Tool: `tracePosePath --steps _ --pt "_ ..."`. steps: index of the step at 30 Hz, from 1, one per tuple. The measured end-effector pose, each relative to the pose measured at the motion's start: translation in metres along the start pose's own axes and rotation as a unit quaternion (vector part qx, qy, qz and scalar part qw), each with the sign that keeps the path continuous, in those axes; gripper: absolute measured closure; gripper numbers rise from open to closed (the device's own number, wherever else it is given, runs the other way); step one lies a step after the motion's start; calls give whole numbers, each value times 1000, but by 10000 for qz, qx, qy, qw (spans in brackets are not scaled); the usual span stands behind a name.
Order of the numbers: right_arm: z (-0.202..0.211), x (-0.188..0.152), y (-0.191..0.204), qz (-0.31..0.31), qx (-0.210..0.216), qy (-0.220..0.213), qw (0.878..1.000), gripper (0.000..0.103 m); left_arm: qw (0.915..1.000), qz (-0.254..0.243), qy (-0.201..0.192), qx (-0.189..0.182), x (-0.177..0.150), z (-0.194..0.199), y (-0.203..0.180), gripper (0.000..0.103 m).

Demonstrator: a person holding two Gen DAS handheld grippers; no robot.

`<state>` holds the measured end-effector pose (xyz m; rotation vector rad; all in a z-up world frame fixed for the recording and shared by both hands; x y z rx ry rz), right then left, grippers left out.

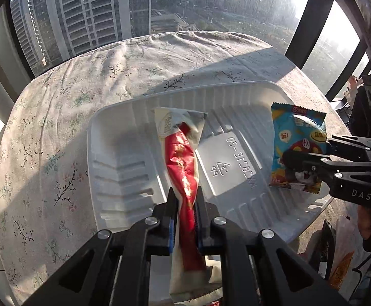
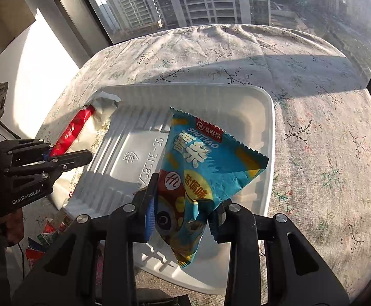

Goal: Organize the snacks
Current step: 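Carry both held packets to the white tray and release them inside, then withdraw both grippers from the tray back toward the snack pile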

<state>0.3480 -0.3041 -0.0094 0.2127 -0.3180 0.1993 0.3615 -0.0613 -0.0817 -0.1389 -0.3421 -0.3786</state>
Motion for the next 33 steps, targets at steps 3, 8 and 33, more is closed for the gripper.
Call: tracePosePath --steps 3,8,33 --pt "-11 -1 -6 -132 12 67 9999 69 9999 -8 -13 140 1 -3 4 83" --pt "-13 0 -10 -167 71 7 9998 53 9996 171 -186 153 5 4 12 54" --pt "197 -175 75 462 1201 -2661 9553 7 9714 954 -2015 816 -183 161 38 0"
Point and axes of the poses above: each gripper's, at about its wrist camera, not at the fingertips, and z roughly against the way its jaws point, y to its left, x to its top, the point moved 10 cm from there along -z, roughly the way its jaws point, and after that the axes turned 7 degrees about y, right-handed, at the moved point
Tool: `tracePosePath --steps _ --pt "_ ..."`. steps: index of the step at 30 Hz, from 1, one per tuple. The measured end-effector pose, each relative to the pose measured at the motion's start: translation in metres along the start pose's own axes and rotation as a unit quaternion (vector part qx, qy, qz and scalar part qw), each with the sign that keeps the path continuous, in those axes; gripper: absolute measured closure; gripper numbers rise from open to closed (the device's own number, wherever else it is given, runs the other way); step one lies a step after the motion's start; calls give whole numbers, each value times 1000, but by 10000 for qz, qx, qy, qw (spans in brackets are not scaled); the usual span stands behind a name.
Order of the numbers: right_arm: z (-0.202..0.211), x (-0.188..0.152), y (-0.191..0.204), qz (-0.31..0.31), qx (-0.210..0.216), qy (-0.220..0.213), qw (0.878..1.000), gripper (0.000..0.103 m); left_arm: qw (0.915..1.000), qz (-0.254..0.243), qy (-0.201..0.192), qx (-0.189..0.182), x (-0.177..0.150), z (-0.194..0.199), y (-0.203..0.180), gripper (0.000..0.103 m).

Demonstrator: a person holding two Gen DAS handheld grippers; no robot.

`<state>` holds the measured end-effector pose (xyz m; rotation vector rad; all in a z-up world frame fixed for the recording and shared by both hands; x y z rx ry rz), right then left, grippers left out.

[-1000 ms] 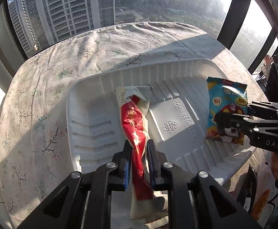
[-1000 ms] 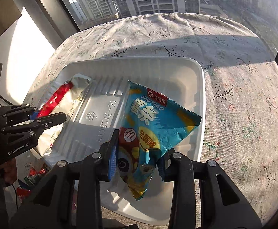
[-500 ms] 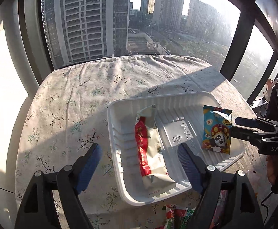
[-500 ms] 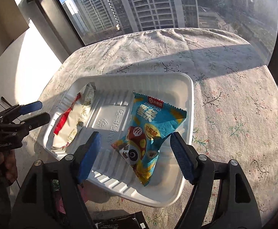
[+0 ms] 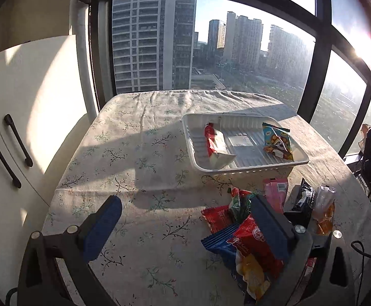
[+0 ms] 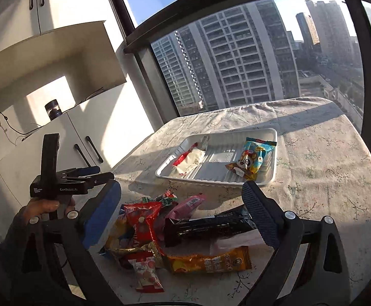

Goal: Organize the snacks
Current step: 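Withdraw both grippers from the tray back toward the snack pile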

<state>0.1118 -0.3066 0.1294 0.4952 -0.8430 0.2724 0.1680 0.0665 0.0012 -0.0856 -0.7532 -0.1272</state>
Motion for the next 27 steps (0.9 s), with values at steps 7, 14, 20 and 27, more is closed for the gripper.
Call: tracePosePath --steps 7,14,20,27 --pt "12 -94 36 -102 57 193 9997 7 9963 691 146 -480 -72 13 -4 0" --pt "-12 -137 80 580 -195 449 9971 7 9960 706 350 -426 -84 5 -11 0" --pt "-22 -143 92 614 -197 592 9962 7 9972 230 512 -496 -87 -2 -40 0" --pt "-29 -146 83 494 -250 719 9959 7 9965 25 784 -286 -87 -16 -51 28"
Point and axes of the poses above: each gripper's, at about its wrist camera, not at the fingertips, and z roughly against the way its jaws point, y to its left, x to its top, the point moved 10 cm from there along -z, roughly the way its jaws point, and after that the axes turned 7 degrees about y, right-handed, at the moved point
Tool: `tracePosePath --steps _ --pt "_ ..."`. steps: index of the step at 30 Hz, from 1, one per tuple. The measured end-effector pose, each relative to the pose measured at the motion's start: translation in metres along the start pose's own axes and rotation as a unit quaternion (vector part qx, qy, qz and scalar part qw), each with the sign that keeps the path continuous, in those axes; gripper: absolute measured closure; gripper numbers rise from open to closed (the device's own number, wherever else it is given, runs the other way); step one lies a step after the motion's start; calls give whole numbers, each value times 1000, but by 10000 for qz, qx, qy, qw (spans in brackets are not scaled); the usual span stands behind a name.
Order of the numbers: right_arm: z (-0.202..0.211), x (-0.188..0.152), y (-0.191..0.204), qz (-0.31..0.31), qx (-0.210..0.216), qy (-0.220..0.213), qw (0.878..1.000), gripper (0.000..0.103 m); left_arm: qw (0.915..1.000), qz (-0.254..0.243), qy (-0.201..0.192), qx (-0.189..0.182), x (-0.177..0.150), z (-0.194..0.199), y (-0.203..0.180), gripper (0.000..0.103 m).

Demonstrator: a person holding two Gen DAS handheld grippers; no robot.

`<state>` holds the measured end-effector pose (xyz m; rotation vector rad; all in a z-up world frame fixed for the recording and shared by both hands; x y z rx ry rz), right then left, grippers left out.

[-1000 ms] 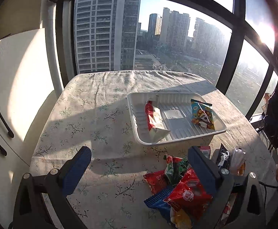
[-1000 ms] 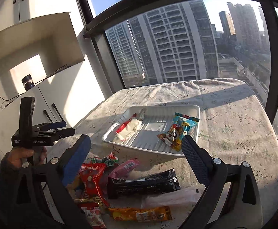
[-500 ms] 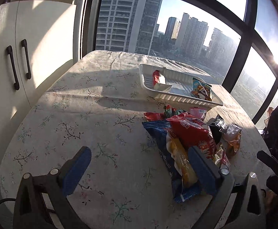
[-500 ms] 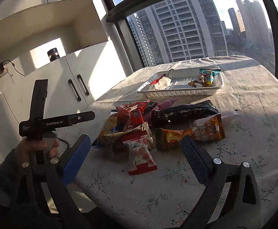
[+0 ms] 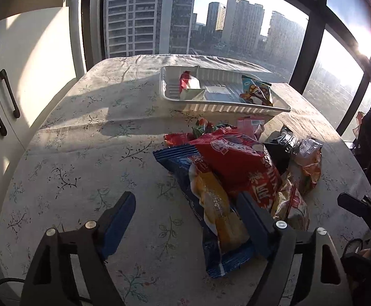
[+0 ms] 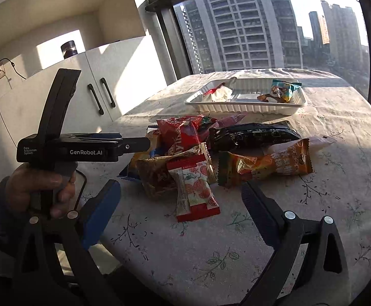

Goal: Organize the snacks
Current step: 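Withdraw both grippers from the tray back toward the snack pile, then grasp the blue-and-yellow bar packet with the left gripper while the right gripper grasps the red strawberry packet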

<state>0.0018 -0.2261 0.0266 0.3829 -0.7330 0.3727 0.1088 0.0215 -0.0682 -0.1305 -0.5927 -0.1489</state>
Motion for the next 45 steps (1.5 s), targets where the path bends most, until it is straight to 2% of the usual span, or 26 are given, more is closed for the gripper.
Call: tracePosePath --steps 1,10,14,17,22,28,38,39,40,43,45 --pt "0 0 -1 -5 -7 2 10000 7 10000 2 78 2 -1 -4 -1 38" --pt "-8 -2 -2 46 -33 129 9999 9 9991 -136 397 1 3 -19 -12 39" --pt "-14 -5 -1 82 -58 254 9996 11 9980 -21 607 -193 1 -30 -13 56" --pt "-19 -7 -2 49 -62 344 9994 11 9980 -53 626 -114 2 -33 -13 65" --pt "-25 -9 -5 -13 -42 472 9989 16 9979 -9 609 -236 1 -31 -11 74" --pt "-35 -6 -6 100 -148 713 9973 31 9973 0 649 -331 -5 -26 -6 75" --pt "-58 4 -19 116 -353 1257 9914 45 9965 -26 707 -443 -25 -11 3 75" --pt "-61 4 -19 144 -368 1323 9904 48 9966 -37 700 -438 -27 -10 4 75" --pt "-64 3 -19 171 -381 1376 9896 55 9967 -49 691 -429 -28 -10 4 75" --pt "-72 2 -18 254 -444 1480 9877 64 9970 -66 654 -406 -30 -8 5 75" --pt "-74 2 -18 277 -455 1510 9871 66 9972 -94 634 -373 -30 -8 4 75"
Point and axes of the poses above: each gripper's, at about its wrist camera, not at the fingertips, and z roughly against the way its jaws point, y to its left, x to its top, the point moved 10 cm from there along -z, roughly the way its jaws point, and after that the axes turned 7 degrees about y, right-handed, at the moved point
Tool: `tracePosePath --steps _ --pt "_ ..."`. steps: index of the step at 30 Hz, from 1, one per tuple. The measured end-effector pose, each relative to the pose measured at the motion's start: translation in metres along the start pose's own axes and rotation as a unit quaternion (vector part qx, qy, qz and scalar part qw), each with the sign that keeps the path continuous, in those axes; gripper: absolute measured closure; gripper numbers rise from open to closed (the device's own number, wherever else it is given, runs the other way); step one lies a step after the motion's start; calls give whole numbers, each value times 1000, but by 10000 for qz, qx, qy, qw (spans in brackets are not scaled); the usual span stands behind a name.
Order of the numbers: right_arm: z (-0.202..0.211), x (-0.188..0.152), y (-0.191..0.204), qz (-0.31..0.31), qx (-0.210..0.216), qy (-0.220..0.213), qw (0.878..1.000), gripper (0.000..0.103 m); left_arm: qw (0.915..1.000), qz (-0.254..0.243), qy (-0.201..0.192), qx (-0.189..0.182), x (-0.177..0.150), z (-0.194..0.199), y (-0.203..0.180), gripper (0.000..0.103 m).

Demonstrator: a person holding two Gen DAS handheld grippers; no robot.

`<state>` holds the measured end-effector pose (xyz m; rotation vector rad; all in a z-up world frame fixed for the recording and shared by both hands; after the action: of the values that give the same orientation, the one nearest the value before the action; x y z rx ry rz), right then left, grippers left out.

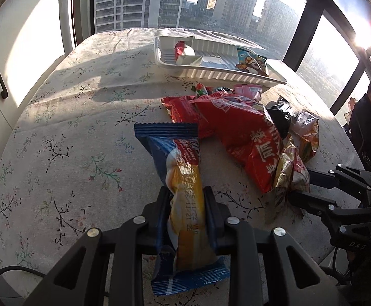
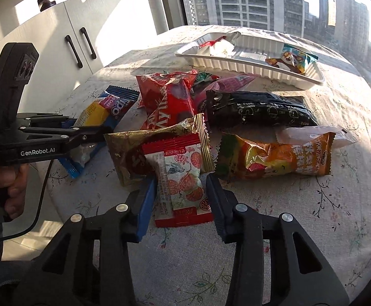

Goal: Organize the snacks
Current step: 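Grasp the blue-and-yellow bar packet with the left gripper while the right gripper grasps the red strawberry packet, then carry both packets over the white tray and release them inside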

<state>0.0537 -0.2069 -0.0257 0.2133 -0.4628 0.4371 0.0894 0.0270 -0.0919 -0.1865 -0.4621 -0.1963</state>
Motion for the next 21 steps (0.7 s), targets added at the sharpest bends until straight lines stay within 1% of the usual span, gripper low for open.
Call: tracePosePath --steps 7,13,17,21 --pt "6 -4 1 -2 39 -50 10000 74 10000 32 -28 -40 -1 1 -1 76" --pt "21 -12 -4 -144 157 -192 9996 74 9998 71 -87 -188 1 5 -2 76" --pt "34 -16 -8 -259 347 -312 9986 74 9994 47 -145 -301 5 12 -5 76" --pt "42 -18 -15 -442 474 -355 9973 74 9985 55 -208 -512 12 19 -8 76"
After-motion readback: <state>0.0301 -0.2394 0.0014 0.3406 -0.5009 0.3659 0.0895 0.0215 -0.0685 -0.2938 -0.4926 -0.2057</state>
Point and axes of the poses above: each gripper's, at about its wrist camera, not at the fingertips, and z roughly against the way its jaws point, y to its left, x to its top, the point moved 10 cm from there along -z, roughly the way its jaws point, and after that the axes turned 7 degrees about y, right-handed, at the moved point
